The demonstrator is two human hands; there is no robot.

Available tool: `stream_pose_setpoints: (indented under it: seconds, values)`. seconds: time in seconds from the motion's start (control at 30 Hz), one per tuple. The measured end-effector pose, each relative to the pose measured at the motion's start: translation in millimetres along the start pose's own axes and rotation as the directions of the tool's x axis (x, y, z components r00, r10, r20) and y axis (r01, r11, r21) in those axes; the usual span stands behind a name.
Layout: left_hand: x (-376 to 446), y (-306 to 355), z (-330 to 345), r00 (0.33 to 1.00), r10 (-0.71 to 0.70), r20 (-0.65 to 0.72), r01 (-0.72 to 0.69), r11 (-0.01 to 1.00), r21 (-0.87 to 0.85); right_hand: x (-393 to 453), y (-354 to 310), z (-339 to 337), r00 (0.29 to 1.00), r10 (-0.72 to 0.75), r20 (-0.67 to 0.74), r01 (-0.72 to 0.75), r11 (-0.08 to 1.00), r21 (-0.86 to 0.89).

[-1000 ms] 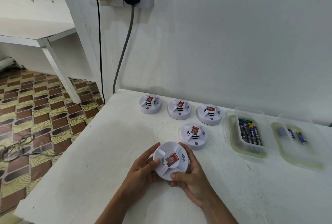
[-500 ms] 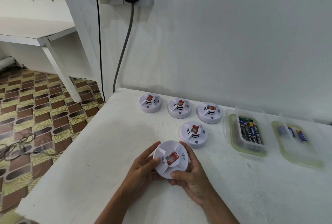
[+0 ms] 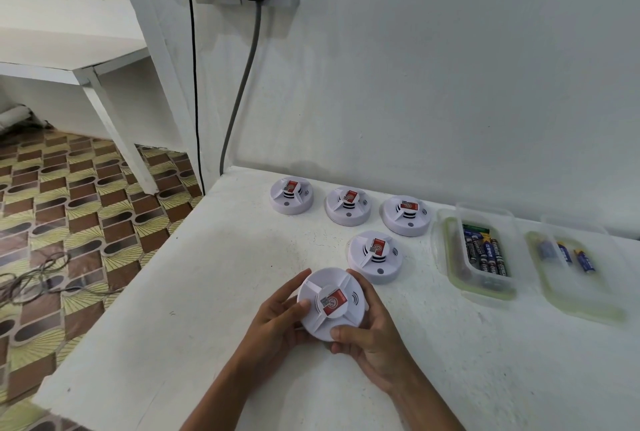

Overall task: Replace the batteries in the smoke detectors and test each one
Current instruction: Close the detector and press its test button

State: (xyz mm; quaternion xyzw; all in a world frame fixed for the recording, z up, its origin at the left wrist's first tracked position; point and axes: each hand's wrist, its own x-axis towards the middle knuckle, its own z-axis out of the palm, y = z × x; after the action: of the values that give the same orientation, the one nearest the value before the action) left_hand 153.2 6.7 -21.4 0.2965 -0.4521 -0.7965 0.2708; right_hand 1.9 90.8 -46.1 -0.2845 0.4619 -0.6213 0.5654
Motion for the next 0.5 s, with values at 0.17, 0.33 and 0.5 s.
stream_pose_setpoints:
  seconds: [0.17, 0.33, 0.5]
  values:
    - [0.5, -0.7, -0.5, 1.000, -0.001, 0.000, 0.001, 1.000, -0.001, 0.0, 0.4, -0.4, 1.000, 0.002, 0.000, -0.002, 1.000, -0.002]
    - [0.6, -1.4, -1.2, 1.000, 0.001, -0.001, -0.001, 1.000, -0.014, 0.2, 0.5, 0.0, 1.000, 0.007, -0.008, -0.007, 1.000, -0.007]
    - [0.5, -1.9, -1.0, 1.000, 0.001, -0.008, -0.001, 1.000, -0.003, 0.4, 1.4, 0.2, 1.000, 0.002, 0.000, -0.002, 1.000, 0.006]
